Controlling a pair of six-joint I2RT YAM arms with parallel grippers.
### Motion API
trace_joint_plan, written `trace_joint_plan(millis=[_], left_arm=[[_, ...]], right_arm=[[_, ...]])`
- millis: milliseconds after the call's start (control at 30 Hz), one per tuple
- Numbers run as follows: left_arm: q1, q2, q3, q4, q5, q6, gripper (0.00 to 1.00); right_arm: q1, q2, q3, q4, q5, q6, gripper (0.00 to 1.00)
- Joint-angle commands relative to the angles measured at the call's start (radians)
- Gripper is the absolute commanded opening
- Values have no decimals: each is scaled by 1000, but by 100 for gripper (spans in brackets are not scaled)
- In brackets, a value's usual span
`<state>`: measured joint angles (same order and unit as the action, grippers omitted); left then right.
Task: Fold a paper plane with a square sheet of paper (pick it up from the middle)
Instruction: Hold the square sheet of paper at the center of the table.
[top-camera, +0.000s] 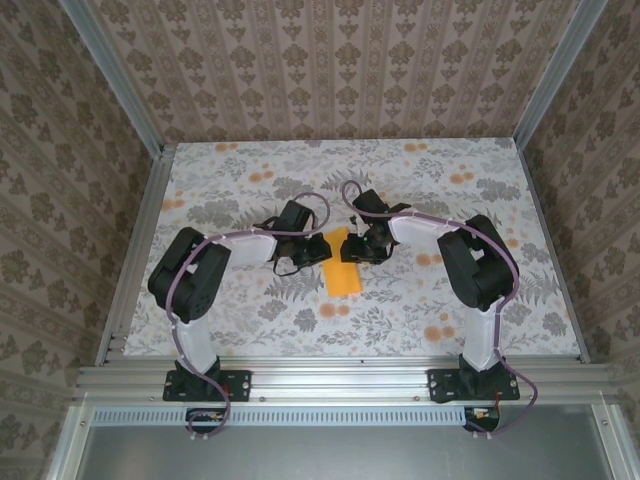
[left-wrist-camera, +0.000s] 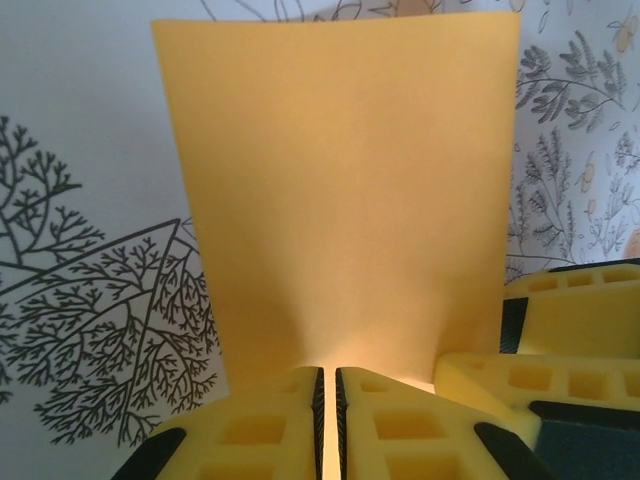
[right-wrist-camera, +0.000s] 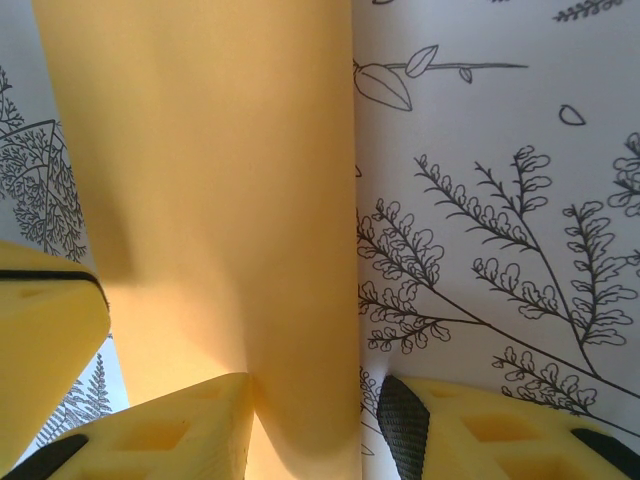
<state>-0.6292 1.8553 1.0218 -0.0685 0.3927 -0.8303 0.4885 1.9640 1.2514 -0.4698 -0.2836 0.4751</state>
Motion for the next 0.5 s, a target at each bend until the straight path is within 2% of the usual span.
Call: trace_joint_plan(millis=[0, 467], left_arm=[[-9, 22, 23, -37, -5, 17, 15], [-12, 16, 35, -33, 0, 25, 15]], right_arm=[[-13, 99, -37, -12, 116, 7, 45], [-11, 110, -36, -10, 119, 10, 43]])
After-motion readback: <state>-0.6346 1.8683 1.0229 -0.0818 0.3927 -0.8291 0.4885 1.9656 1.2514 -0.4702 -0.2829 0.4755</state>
